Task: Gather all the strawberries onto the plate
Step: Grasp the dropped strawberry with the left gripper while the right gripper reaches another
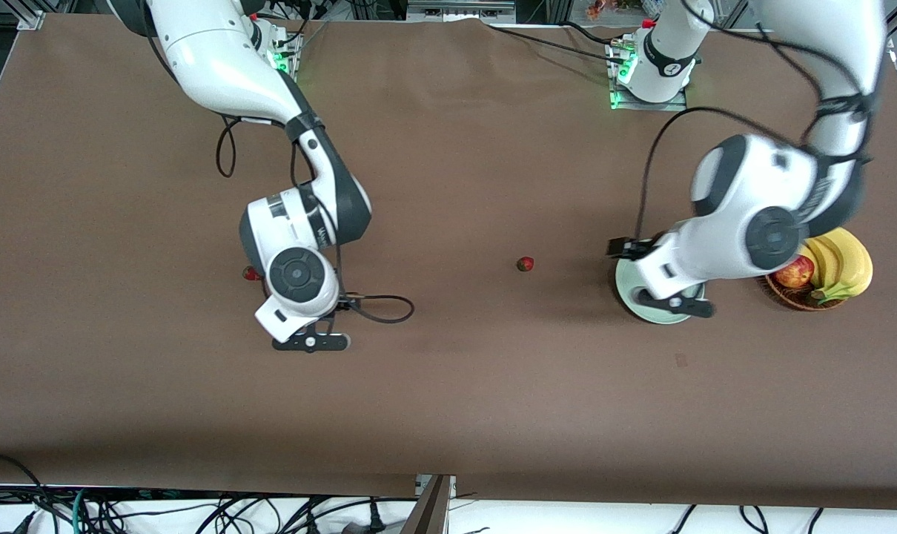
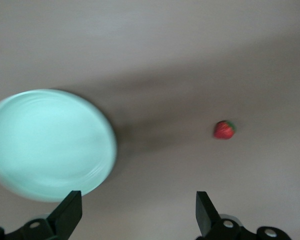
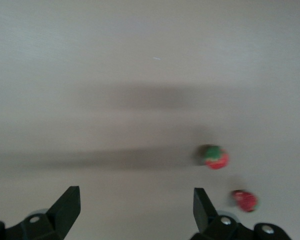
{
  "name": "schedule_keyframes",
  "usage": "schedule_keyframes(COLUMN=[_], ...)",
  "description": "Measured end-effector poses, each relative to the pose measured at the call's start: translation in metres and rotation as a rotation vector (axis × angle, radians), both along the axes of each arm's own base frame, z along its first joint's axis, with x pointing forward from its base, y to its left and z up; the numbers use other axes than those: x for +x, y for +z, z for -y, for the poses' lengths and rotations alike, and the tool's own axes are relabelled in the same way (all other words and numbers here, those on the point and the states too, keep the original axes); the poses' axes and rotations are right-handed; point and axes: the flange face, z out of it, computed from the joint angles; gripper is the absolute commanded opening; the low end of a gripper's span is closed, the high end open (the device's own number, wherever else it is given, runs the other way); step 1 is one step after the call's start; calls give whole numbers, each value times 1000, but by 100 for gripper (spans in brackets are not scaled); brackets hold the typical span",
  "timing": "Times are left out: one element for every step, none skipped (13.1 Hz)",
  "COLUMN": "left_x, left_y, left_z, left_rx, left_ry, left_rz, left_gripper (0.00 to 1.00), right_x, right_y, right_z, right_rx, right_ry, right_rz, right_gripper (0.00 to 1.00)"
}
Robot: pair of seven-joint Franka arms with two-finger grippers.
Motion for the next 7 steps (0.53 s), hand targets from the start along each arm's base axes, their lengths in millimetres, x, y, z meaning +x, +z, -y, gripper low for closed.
schedule_keyframes(left_x=[-17,-39,-60,-74,-81,-82,-81], left_y=[-23,-46,-69,-90,-107,-123,-136], left_z=[38,72,98,108,108,105,100], left_rx=[-5,-14,-22,-15,9,38,60], left_ry=[-25,-48,-69,-95,-120,-141,-157], left_rz=[35,78,113,129,129,125,122], left_gripper=[100,100,100,100,100,98,96], right_x=[2,3,4,5,5,4,2], right_y=[-7,-11,-15,-20,-24,-30,-36], right_z=[22,42,62,81,97,114,126], right_rx=[-10,0,28,66,99,124,138], right_ry=[1,-3,-5,-4,-1,6,12], right_rz=[-23,-45,-70,-92,-104,-112,-111], right_gripper=[100,100,100,100,100,100,100])
